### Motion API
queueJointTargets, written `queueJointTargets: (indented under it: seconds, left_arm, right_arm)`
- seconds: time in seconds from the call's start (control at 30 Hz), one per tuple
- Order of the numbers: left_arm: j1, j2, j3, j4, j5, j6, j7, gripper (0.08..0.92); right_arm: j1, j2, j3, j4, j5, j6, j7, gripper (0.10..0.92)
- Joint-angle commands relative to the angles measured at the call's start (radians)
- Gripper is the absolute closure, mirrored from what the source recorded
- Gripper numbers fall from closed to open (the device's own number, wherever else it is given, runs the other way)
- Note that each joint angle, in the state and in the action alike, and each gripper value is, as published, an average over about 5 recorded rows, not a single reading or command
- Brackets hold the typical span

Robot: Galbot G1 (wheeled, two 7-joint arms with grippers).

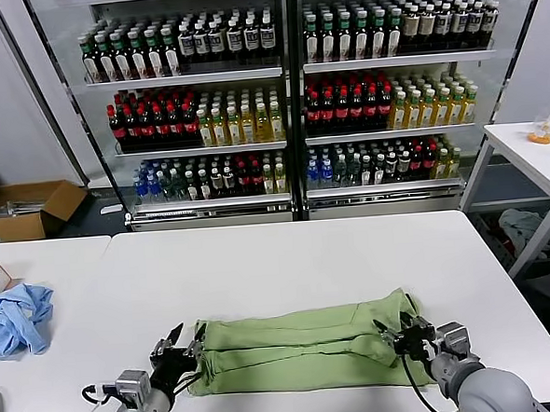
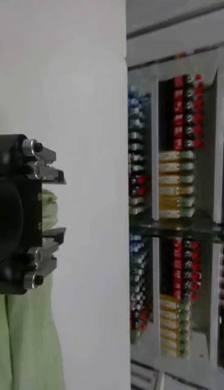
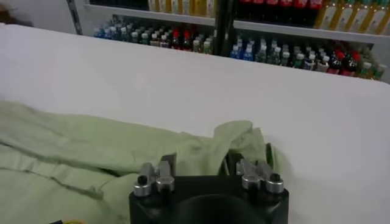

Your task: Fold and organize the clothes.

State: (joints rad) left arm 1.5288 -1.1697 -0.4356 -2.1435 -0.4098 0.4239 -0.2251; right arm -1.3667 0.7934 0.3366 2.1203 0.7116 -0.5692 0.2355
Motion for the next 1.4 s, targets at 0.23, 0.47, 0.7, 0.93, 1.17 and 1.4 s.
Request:
queueJointTargets:
  seconds: [0.23,0.47,0.7,0.93,1.17,1.4]
  left_arm:
    - [0.074,-0.148,0.049,-0.003,0.203,-0.041,-0.055,0.238]
    - [0.044,-0.155,0.047,0.043,0.139,-0.029,-0.039,0.178]
    - [0.042,-0.164,0.051,0.069,0.062,-0.012,-0.008,0.177]
    - [0.037,-0.161,0.047,0.076,0.028,-0.012,0.005,0.291]
    - [0.038,-0.158,0.041,0.102,-0.004,-0.008,0.025,0.499]
    - [0.041,-0.157,0.031,0.104,-0.041,-0.006,0.04,0.698]
  right_arm:
    - [-0.009,0.009,-0.009,0.006,-0.03,0.007,0.005,0.208]
    - [-0.007,0.016,-0.008,0.004,-0.033,0.021,0.011,0.203]
    - [-0.005,0.012,-0.005,0.005,-0.031,0.022,0.015,0.203]
    - [-0.005,0.009,-0.002,0.008,-0.031,0.022,0.016,0.203]
    - [-0.003,0.004,-0.001,0.009,-0.029,0.022,0.019,0.203]
    - [0.003,0.0,-0.001,0.008,-0.026,0.023,0.021,0.203]
